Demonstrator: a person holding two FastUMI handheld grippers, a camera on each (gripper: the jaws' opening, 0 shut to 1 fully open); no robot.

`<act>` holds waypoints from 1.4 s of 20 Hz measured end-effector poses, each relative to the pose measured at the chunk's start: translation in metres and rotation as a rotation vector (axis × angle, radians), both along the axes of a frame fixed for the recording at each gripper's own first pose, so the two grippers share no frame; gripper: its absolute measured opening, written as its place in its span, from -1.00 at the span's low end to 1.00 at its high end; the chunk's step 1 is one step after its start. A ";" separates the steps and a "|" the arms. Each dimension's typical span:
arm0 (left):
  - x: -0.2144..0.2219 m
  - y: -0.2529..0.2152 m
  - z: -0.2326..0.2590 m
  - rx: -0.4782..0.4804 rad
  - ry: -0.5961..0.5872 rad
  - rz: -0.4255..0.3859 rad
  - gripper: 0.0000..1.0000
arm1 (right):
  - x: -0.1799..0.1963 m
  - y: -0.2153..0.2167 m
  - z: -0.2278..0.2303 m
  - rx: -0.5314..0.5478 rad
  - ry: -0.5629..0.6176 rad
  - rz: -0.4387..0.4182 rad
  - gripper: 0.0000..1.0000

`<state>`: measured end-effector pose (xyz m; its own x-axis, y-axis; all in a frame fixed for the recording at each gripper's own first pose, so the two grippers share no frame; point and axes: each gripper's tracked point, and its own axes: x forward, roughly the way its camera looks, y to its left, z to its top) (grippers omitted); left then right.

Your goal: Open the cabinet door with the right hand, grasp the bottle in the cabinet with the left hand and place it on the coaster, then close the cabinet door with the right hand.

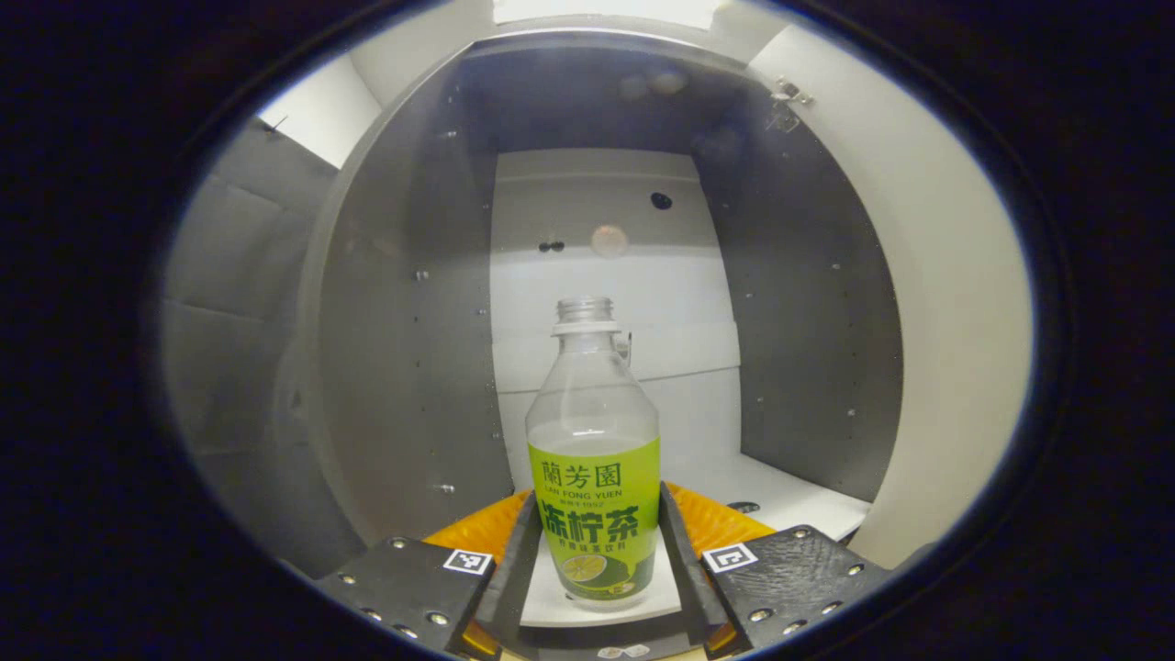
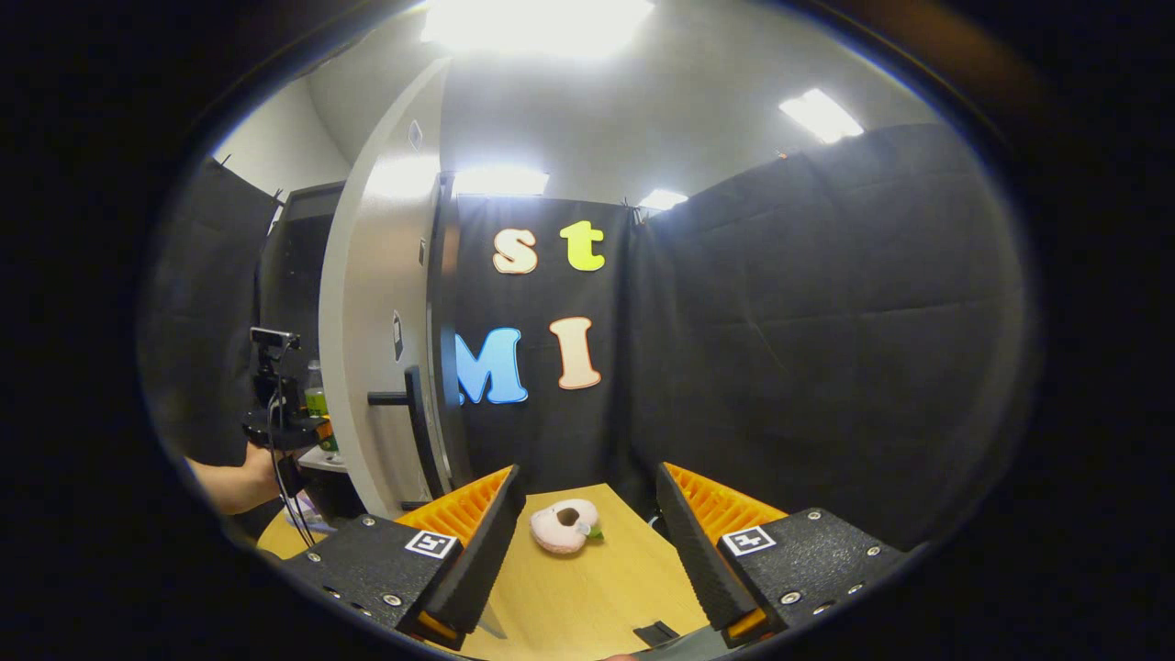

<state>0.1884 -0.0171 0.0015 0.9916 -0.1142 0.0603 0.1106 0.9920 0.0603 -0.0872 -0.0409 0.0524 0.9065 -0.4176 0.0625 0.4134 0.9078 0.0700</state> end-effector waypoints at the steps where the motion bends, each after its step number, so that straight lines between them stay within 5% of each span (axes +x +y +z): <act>1: -0.006 -0.002 0.004 0.002 -0.010 -0.006 0.36 | 0.003 0.001 -0.003 -0.002 0.012 0.011 0.79; 10: -0.101 0.002 0.031 -0.010 -0.033 0.035 0.35 | 0.039 -0.007 -0.004 -0.071 0.018 0.164 0.86; 17: -0.204 0.031 0.045 0.006 -0.076 0.152 0.51 | 0.074 -0.050 -0.013 0.042 -0.052 0.187 0.87; 18: -0.215 0.035 0.042 0.014 -0.078 0.164 0.35 | 0.079 -0.064 -0.022 0.041 -0.054 0.164 0.84; 19: -0.225 0.037 0.041 0.028 -0.079 0.175 0.51 | 0.082 -0.078 -0.032 0.034 -0.045 0.129 0.87; 23: -0.275 0.051 0.015 0.077 -0.115 0.229 0.35 | 0.110 -0.102 -0.089 0.010 0.052 0.066 0.87; 28: -0.314 0.055 -0.056 0.074 -0.089 0.254 0.44 | 0.129 -0.096 -0.128 -0.043 0.075 0.025 0.88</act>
<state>-0.1258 0.0381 -0.0545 0.9802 0.1302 0.1490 -0.1501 0.9799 0.1317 0.0418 -0.1369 -0.0753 0.9195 -0.3928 0.0112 0.3928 0.9196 0.0006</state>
